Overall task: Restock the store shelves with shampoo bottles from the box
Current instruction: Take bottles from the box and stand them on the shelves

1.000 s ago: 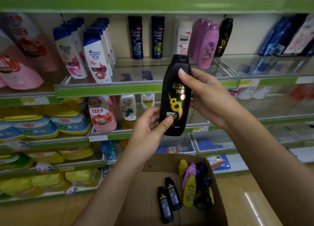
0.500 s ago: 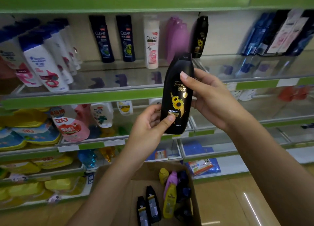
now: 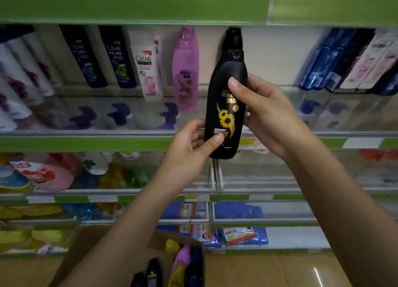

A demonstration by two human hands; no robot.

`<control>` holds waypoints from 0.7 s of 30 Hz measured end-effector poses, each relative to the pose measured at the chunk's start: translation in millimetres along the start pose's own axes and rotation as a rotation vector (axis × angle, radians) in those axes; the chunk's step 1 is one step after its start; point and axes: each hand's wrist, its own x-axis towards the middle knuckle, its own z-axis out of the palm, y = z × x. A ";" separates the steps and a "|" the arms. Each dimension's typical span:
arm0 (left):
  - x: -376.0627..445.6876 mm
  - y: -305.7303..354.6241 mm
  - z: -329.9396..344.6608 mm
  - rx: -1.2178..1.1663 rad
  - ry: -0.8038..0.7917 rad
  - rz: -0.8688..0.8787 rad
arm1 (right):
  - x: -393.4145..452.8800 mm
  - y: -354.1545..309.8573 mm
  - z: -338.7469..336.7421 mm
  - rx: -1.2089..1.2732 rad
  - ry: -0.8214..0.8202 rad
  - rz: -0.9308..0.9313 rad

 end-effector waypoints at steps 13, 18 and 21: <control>113.8 -19.5 20.2 0.234 -0.007 0.083 | 71.5 27.0 -50.3 0.044 0.071 -0.136; 144.8 -35.2 22.0 0.312 0.003 0.051 | 92.5 47.0 -58.7 -0.045 0.081 -0.185; 158.6 -40.3 23.6 0.334 0.023 0.030 | 103.2 55.5 -63.0 -0.077 0.075 -0.215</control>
